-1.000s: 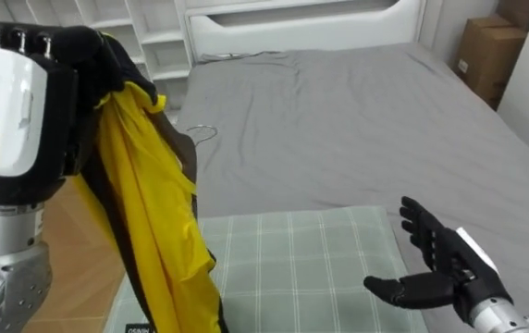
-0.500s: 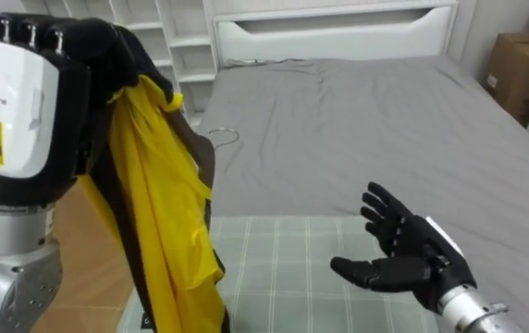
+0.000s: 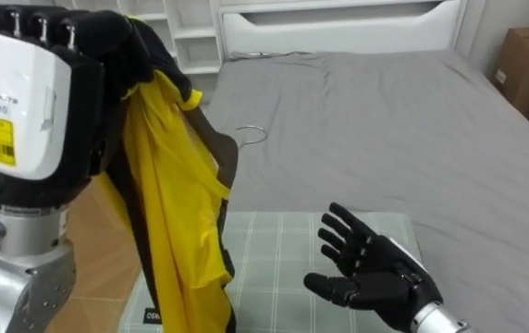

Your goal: Hang clothes

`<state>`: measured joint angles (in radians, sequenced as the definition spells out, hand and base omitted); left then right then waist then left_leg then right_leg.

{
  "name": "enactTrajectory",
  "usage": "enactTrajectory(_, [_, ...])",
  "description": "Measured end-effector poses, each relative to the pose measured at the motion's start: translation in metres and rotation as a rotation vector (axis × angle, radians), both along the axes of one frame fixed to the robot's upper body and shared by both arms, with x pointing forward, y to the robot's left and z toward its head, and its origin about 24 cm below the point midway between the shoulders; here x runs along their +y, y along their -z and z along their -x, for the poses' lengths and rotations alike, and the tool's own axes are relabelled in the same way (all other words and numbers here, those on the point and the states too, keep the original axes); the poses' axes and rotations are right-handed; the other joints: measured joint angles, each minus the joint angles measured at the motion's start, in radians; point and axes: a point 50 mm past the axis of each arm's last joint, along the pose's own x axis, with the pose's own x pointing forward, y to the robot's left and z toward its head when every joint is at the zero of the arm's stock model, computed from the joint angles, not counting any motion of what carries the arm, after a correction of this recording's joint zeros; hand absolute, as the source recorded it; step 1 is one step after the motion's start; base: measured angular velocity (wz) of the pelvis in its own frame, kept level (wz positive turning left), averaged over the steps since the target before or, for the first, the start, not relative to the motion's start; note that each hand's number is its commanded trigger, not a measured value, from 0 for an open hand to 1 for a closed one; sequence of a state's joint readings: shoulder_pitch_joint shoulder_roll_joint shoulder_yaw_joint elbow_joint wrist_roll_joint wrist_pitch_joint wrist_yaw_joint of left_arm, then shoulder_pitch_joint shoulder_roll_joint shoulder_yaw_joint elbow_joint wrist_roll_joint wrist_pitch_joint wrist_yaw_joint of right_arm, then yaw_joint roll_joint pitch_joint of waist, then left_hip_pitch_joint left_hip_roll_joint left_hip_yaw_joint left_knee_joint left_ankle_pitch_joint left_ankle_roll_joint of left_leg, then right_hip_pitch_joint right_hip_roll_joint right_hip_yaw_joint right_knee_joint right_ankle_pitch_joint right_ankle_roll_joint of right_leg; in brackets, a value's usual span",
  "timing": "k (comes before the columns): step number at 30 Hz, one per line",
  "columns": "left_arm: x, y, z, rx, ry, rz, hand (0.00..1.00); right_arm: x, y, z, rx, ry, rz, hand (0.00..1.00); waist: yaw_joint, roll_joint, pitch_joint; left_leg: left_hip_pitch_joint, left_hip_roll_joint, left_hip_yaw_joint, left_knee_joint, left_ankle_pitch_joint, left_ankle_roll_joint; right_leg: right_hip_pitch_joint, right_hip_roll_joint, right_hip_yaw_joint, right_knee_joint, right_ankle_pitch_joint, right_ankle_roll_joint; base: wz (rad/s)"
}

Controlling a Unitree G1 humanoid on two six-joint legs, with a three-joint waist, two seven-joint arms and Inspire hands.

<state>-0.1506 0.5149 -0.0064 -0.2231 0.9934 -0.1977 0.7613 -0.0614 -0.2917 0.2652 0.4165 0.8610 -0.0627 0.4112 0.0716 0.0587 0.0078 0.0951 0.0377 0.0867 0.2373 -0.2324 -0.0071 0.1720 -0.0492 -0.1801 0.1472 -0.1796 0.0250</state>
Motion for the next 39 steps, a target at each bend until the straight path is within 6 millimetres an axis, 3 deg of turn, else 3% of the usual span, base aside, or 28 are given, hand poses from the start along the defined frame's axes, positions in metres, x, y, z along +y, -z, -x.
enactTrajectory(14, [-0.012, -0.014, 0.000, -0.069, 0.035, 0.037, 1.00, 0.010, -0.004, -0.002, -0.018, 0.015, -0.210, 0.00, 0.016, -0.008, -0.0061, -0.012, -0.005, -0.030, 0.005, 0.001, -0.001, 0.002, -0.002, -0.028, 0.001, 0.000, 0.000, 0.05])
enactTrajectory(24, [-0.030, -0.020, -0.006, -0.010, 0.068, 0.010, 1.00, 0.028, -0.022, -0.018, -0.079, -0.079, -0.323, 0.00, 0.015, -0.011, -0.0093, -0.015, -0.007, -0.037, 0.006, 0.001, 0.000, 0.002, -0.004, -0.040, 0.001, 0.000, 0.000, 0.01])
enactTrajectory(32, [-0.031, -0.020, -0.007, 0.016, 0.050, 0.019, 1.00, 0.031, -0.022, -0.017, -0.085, -0.118, -0.321, 0.00, 0.013, -0.014, -0.0097, -0.014, -0.010, -0.045, 0.002, 0.002, 0.001, 0.004, -0.006, -0.044, 0.002, 0.000, 0.000, 0.02])
enactTrajectory(39, [-0.047, -0.019, -0.010, 0.035, 0.113, 0.021, 1.00, 0.041, -0.021, -0.015, -0.085, -0.192, -0.247, 0.00, 0.014, -0.029, -0.0075, -0.016, -0.014, -0.056, 0.001, 0.004, 0.002, 0.006, -0.009, -0.053, 0.002, 0.000, 0.000, 0.04])
